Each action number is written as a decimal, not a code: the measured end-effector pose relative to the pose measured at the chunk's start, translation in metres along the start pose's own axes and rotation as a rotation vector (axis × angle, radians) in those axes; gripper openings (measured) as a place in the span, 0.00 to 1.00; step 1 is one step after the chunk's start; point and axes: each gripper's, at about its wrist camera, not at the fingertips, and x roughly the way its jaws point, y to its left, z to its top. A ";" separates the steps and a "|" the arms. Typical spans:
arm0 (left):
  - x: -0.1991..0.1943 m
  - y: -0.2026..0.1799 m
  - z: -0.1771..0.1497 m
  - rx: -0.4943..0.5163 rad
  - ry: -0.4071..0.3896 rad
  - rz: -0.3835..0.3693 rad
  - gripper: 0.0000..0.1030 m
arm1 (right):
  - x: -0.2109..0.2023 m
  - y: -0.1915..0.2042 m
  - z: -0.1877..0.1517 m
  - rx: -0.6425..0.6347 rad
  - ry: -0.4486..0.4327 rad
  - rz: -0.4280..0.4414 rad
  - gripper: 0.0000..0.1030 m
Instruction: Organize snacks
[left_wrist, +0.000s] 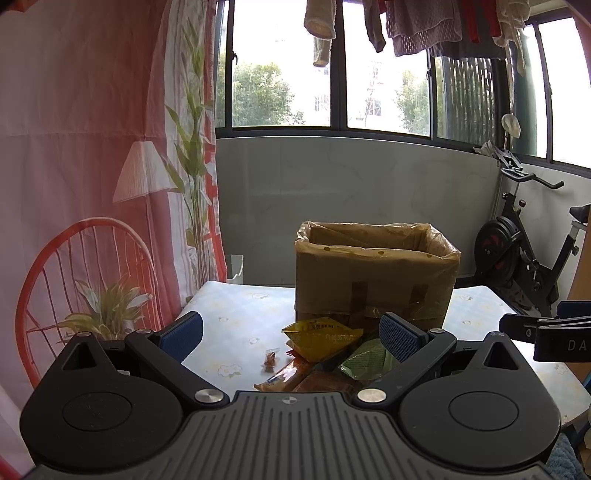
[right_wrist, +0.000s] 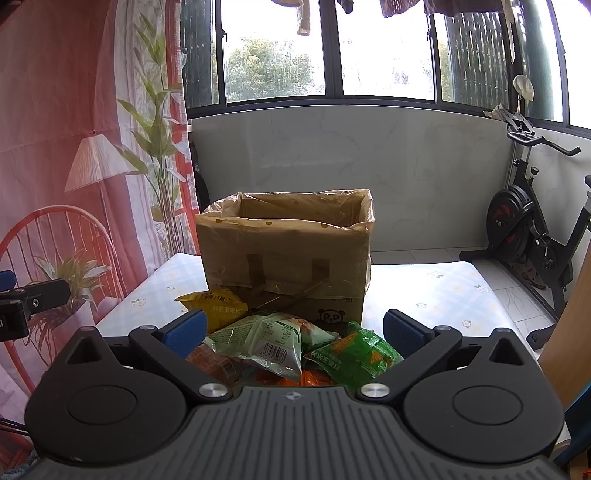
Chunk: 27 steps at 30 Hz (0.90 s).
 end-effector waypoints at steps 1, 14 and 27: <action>0.000 0.000 0.000 0.000 0.000 0.000 0.99 | 0.000 0.000 0.000 0.000 0.000 0.000 1.00; 0.003 0.001 -0.001 -0.007 0.013 -0.005 0.99 | 0.001 0.001 -0.002 -0.002 0.005 0.001 1.00; 0.015 0.011 0.007 -0.044 -0.013 0.006 0.99 | 0.003 -0.010 0.006 0.031 -0.042 0.050 1.00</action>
